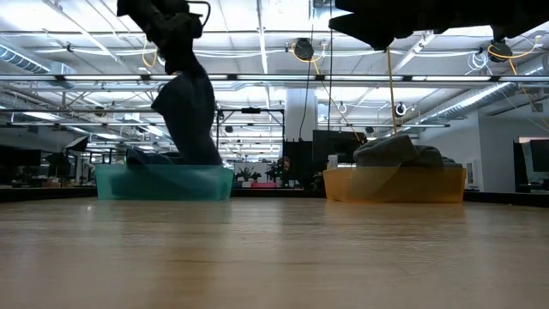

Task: Pick & Place hat
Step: Put the dark blue cap into the blue bin

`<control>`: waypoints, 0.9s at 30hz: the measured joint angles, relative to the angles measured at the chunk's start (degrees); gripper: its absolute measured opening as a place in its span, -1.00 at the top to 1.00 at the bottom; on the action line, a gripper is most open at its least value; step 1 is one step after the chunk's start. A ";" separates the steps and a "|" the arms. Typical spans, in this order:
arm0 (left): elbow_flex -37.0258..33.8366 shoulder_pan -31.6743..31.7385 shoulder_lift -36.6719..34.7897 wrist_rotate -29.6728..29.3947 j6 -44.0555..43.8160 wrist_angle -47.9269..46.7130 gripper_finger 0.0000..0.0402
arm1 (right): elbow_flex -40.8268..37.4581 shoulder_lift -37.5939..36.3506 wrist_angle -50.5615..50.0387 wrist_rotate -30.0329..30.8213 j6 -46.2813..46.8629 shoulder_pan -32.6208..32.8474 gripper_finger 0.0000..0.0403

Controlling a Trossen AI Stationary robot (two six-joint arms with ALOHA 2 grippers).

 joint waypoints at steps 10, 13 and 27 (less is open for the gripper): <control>-9.35 0.61 0.00 -1.38 -3.48 9.38 0.90 | 0.00 0.00 0.02 0.00 0.00 0.00 -0.38; -11.46 1.57 0.00 -1.57 -5.08 12.20 0.90 | 0.00 0.00 -0.25 -0.02 1.20 0.00 -0.38; -14.00 4.70 -0.01 -20.34 -9.31 2.52 0.90 | 0.00 0.00 -0.03 -0.02 1.94 0.00 -0.38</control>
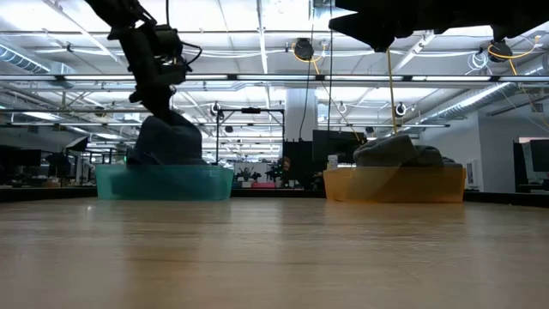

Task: Pick & Place hat
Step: Put the dark blue cap into the blue bin

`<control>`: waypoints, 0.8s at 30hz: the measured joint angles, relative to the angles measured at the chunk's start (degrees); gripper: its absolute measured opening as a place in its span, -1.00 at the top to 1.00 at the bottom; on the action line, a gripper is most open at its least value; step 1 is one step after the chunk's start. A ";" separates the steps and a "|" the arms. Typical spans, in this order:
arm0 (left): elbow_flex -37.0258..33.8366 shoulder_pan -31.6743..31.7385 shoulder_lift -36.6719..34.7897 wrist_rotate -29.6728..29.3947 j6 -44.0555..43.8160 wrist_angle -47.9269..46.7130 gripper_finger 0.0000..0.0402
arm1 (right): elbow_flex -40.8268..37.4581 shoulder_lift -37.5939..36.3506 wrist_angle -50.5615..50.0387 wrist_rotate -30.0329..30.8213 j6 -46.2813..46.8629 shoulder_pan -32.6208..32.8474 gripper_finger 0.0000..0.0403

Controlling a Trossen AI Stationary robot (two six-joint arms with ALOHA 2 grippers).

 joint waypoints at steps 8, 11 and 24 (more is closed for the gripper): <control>0.00 -0.42 -0.22 -0.76 -0.67 -2.53 0.73 | 0.00 -0.02 0.60 0.00 -0.02 0.00 -0.38; 0.00 -0.46 -1.19 -0.74 -2.37 -2.50 0.43 | 0.00 -0.02 0.60 -0.01 0.96 0.00 -0.38; 3.85 -4.60 -7.22 -5.46 -5.67 -0.11 -0.73 | 0.00 -0.02 0.52 -0.15 1.17 0.04 -0.38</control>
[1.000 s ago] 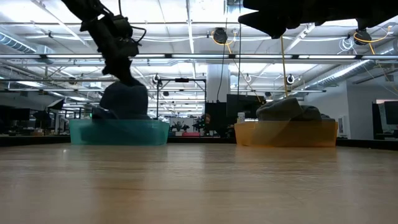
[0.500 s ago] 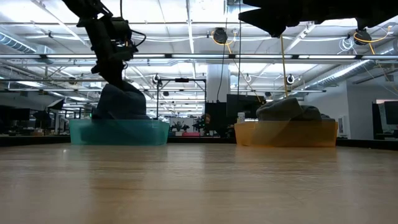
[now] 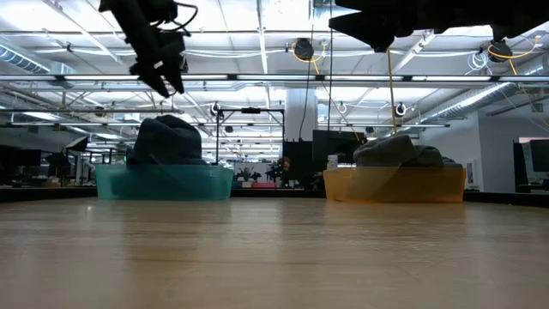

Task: Pick & Place hat
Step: Put the dark blue cap into the blue bin

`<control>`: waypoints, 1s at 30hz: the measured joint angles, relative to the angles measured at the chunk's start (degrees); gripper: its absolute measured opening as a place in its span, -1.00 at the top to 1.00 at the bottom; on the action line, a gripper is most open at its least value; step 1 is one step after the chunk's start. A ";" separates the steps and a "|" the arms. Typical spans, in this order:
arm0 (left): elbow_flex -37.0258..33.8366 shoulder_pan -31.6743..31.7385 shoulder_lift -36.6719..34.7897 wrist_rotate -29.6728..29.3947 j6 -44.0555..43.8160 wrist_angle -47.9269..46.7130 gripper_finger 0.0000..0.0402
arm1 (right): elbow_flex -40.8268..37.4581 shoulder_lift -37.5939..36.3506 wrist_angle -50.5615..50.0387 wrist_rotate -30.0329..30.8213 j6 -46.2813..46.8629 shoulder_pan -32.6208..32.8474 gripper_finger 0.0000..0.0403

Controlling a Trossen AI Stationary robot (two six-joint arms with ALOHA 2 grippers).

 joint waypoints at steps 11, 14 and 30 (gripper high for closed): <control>0.00 -7.81 6.86 -1.05 5.65 8.24 -0.83 | 0.00 0.00 -1.31 0.00 -1.04 0.00 -0.38; -0.04 -7.26 11.30 -5.17 5.56 6.60 -0.83 | 0.00 0.00 -2.60 0.00 -0.79 0.02 -0.38; -0.53 -3.96 26.83 -10.09 -3.59 -2.01 -0.83 | 0.00 0.00 -6.04 0.00 1.75 0.09 -0.38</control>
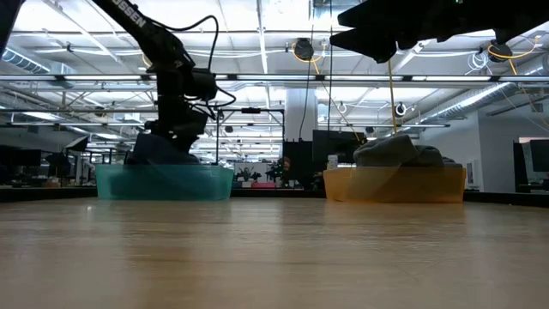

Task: Pick & Place hat
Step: Put the dark blue cap into the blue bin, then return to Home Position

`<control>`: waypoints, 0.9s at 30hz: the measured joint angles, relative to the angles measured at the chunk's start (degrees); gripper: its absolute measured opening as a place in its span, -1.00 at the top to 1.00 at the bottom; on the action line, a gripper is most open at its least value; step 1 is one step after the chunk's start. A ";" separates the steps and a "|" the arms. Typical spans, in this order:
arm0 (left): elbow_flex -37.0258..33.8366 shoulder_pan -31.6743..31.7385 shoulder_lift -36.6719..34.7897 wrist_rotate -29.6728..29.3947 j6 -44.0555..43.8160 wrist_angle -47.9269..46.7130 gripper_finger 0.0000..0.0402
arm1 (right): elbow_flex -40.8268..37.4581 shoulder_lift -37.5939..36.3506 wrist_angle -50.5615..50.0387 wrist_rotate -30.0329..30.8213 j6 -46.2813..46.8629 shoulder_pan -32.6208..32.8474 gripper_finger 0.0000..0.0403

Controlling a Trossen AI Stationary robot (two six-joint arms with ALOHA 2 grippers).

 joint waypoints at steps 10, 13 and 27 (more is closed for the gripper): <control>-0.45 -2.07 -7.01 -0.84 1.52 0.99 -0.83 | 0.00 0.00 0.74 -0.01 -0.43 0.01 -0.38; -0.45 -3.85 -12.90 1.06 1.94 2.55 -0.83 | 0.00 0.00 1.46 0.91 -0.57 -0.27 -0.38; -12.35 -15.24 -45.54 18.42 8.56 17.72 -0.83 | -1.63 -0.04 2.83 -1.02 2.87 -0.83 -0.38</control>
